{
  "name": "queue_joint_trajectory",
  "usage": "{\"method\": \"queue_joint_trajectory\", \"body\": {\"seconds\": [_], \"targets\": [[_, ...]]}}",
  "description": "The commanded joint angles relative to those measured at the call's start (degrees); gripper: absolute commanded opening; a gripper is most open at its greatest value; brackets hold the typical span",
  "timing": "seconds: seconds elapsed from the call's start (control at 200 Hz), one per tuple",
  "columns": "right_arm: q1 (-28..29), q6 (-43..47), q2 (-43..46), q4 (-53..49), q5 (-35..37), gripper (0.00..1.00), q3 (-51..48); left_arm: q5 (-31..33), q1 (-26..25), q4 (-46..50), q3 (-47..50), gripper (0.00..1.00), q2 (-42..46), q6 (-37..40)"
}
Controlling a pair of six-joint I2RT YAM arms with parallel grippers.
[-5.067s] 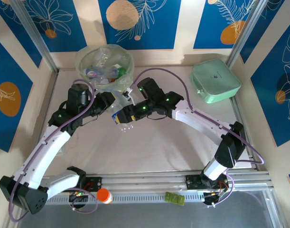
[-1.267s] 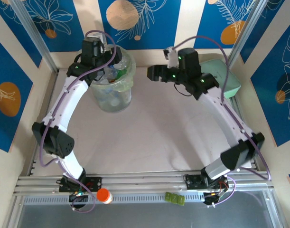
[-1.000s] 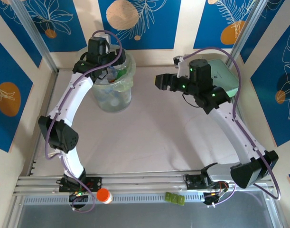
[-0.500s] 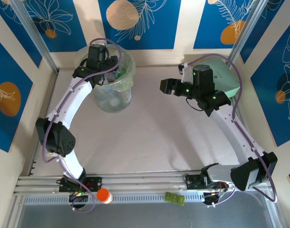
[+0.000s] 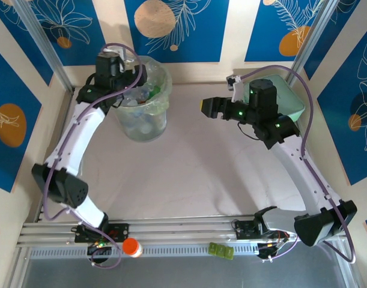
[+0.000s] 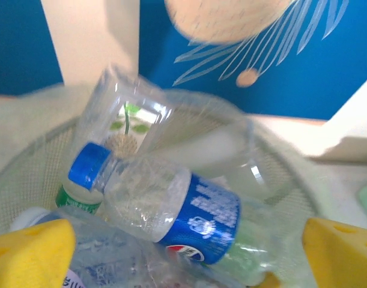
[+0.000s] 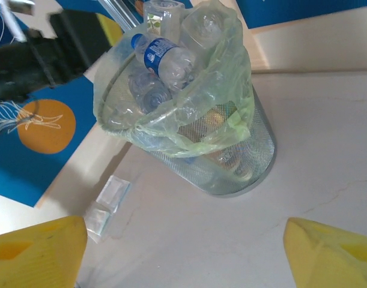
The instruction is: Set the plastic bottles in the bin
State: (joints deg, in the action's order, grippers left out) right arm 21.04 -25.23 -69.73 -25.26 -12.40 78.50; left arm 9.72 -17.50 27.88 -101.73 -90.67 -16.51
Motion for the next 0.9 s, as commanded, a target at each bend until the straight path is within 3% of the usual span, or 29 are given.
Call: {"method": "queue_joint_trajectory", "body": {"seconds": [0.0, 0.055, 0.12, 0.225, 0.3, 0.42, 0.475, 0.525, 0.595, 0.645, 0.73, 0.805, 0.895], "targets": [[0.57, 3.76, 3.2, -0.09, 1.26, 0.98, 0.17, -5.65, -0.2, -5.16, 5.76, 0.99, 9.34, 3.18], [1.05, 4.9, 4.47, 0.61, 4.85, 0.99, -0.87, -8.3, -0.4, -8.91, 11.45, 0.99, 13.95, 4.99], [1.59, 3.94, 6.11, 1.28, 11.57, 0.99, -3.48, -7.24, -0.64, -13.42, 19.07, 0.99, 19.36, 6.45], [1.71, 2.21, 11.28, 10.31, 21.05, 0.99, -12.37, -1.52, -0.68, -19.82, 30.65, 0.99, 27.6, 7.8], [1.47, 7.68, 15.65, 21.01, 24.5, 0.99, -21.6, 5.39, -0.61, -25.32, 39.31, 0.99, 33.49, 8.76], [0.66, 19.49, 19.71, 39.87, 27.43, 0.99, -36.66, 14.56, -0.64, -52.45, 59.44, 0.99, 40.17, 15.48], [-1.0, 21.52, 18.75, 44.37, 27.32, 0.99, -40.96, 18.66, -0.5, -68.61, 67.2, 0.99, 38.82, 18.54], [-3.04, 21.34, 16.39, 45.03, 28.09, 0.99, -42.63, 18.27, -0.45, -78.24, 71.57, 0.99, 35.25, 24.98], [-5.57, 20.85, 12.7, 46.48, 30.26, 0.99, -44.36, 14.17, 0.07, -70.87, 71.34, 0.99, 33.43, 32.13], [-7.53, 17.98, 10.36, 49.33, 33.28, 0.99, -45.98, 15.18, 0.46, -70.8, 72.62, 0.99, 31.63, 33.56], [-10.44, 21.28, 5.41, 54.67, 30.47, 0.99, -48.19, 18.57, 2.04, -70.09, 73.94, 0.99, 27.06, 31.39], [-11.87, 20.46, -0.12, 53.37, 34.43, 0.99, -47.06, 21.1, 4.28, -69.1, 75.14, 0.99, 23.15, 26.02], [-14.33, 21.39, -5.22, 52.26, 33.25, 0.99, -46.48, 15.89, 7.11, -70.97, 78.02, 0.99, 18.75, 24.72]]}}
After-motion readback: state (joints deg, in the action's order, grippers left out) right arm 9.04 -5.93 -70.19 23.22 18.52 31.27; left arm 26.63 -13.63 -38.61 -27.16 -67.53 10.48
